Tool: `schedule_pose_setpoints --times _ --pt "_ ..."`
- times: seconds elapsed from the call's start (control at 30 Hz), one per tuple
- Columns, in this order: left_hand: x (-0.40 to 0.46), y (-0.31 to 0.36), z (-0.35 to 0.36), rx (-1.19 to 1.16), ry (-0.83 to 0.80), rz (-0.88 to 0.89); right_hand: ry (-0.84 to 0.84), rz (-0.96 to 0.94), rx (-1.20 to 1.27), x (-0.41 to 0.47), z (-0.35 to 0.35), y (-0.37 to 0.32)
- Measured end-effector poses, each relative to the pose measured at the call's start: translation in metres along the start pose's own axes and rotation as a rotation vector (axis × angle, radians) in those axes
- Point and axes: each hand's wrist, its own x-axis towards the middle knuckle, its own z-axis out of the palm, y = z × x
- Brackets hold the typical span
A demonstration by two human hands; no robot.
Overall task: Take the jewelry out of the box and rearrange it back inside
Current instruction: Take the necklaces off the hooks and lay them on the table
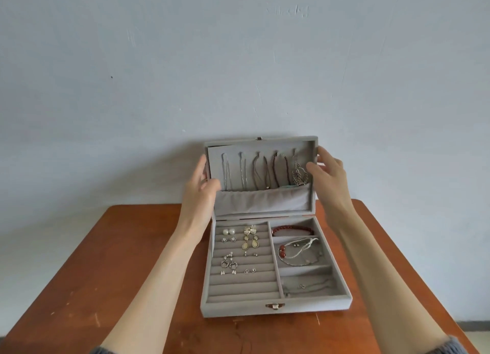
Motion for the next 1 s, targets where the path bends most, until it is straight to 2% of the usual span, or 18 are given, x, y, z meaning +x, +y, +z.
schedule_pose_setpoints --times 0.27,0.53,0.63,0.7,0.73,0.8,0.9,1.0 --pt "0.02 -0.021 0.007 -0.041 0.039 0.036 0.059 0.001 0.043 0.013 0.004 0.021" --pt "0.027 -0.028 -0.001 0.02 0.012 0.024 0.178 -0.089 -0.081 0.013 0.013 0.026" --pt "0.024 -0.025 -0.006 0.095 0.02 0.042 0.307 -0.266 -0.306 0.006 0.019 0.024" --pt "0.024 -0.024 -0.006 0.147 0.028 0.062 0.379 -0.442 -0.339 -0.001 0.032 0.019" --pt "0.024 -0.025 -0.006 0.174 0.032 0.076 0.361 -0.506 -0.346 -0.003 0.041 0.016" --pt "0.025 -0.027 -0.007 0.209 0.037 0.089 0.213 -0.538 -0.375 -0.007 0.061 0.012" --pt "0.026 -0.028 -0.011 0.215 0.015 0.102 -0.039 -0.364 -0.493 -0.009 0.09 0.005" --pt "0.027 -0.026 -0.015 0.19 -0.018 0.114 -0.046 -0.23 -0.564 -0.006 0.106 0.001"
